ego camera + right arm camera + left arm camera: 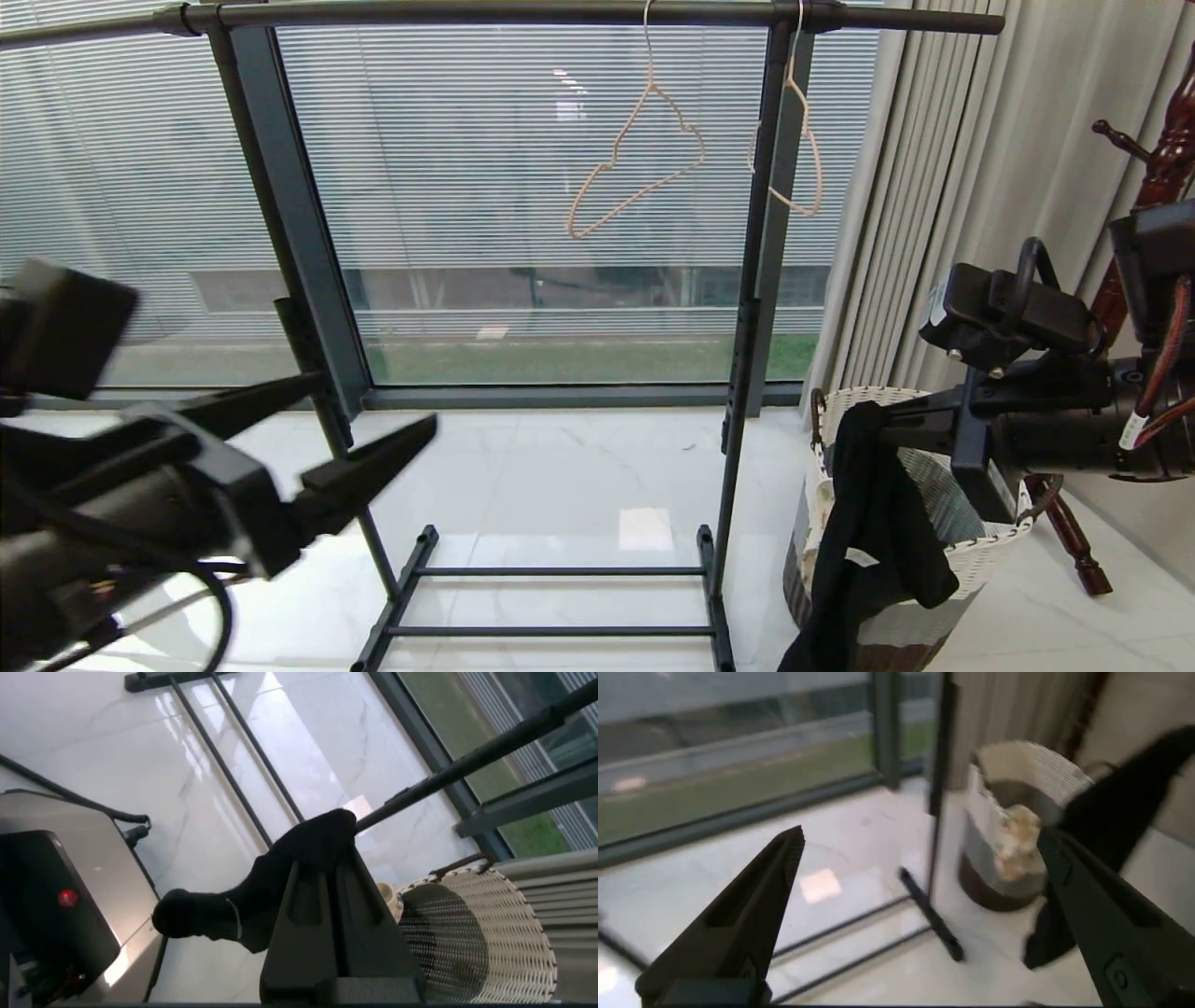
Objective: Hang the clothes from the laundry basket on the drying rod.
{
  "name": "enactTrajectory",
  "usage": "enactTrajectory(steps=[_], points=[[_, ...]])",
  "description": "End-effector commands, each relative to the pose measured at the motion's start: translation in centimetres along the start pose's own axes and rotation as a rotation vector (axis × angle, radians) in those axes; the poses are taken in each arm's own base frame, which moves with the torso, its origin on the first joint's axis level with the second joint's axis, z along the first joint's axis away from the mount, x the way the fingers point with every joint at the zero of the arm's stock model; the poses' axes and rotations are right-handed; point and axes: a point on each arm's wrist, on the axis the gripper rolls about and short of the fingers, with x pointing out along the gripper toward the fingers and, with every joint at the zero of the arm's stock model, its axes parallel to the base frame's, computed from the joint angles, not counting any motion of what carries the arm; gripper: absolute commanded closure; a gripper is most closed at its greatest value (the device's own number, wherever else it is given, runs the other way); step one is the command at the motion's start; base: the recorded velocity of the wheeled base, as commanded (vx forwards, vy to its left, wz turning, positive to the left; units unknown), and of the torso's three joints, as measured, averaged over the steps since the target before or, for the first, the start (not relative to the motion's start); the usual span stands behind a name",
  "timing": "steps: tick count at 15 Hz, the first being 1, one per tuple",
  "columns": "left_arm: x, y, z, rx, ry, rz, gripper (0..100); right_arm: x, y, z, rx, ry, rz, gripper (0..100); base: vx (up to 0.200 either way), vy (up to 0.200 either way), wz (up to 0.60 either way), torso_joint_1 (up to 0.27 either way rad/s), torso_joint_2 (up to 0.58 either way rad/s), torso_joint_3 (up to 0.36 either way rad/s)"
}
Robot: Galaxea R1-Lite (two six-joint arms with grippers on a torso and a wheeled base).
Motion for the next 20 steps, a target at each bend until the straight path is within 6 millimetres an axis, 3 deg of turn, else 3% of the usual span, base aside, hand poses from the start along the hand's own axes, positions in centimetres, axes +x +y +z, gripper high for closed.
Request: enactTrajectory(steps=[1,2,5,9,15,18,20], points=[[7.0,-6.6,-2.6,-0.002,0.190,-0.184,0,0.1,0.0,-0.1,0.001,0.005,0.004,100,0.000,0.000,0.00,0.000,0.00,0.000],[8.9,-9.5,-3.9,0.001,0.250,-0.249,0,0.0,0.0,0.0,0.021,0.001,0.002,100,0.000,0.000,0.00,0.000,0.00,0.000],[13.2,-14.3,-7.1,-0.004,0.220,-0.299,0,-0.3,0.5,-0.2,0.033,0.005,0.012,100,0.000,0.000,0.00,0.000,0.00,0.000],[17.1,-18.4,-7.9,-0.003,0.183,-0.346,0,-0.8,1.3,-0.8,0.028,0.011,0.028,100,0.000,0.000,0.00,0.000,0.00,0.000],[20.3,-19.5,-11.2,0.037,0.278,-0.306,0,-1.5,2.0,-1.3,0.024,0.009,0.034,100,0.000,0.000,0.00,0.000,0.00,0.000],[21.2,-18.8,-13.5,0.124,0.381,-0.200,0,-1.5,2.0,-1.3,0.023,0.007,0.033,100,0.000,0.000,0.00,0.000,0.00,0.000],[22.3,-18.6,-13.9,0.158,0.377,-0.186,0,-1.5,2.0,-1.3,0.023,0.007,0.034,100,0.000,0.000,0.00,0.000,0.00,0.000]])
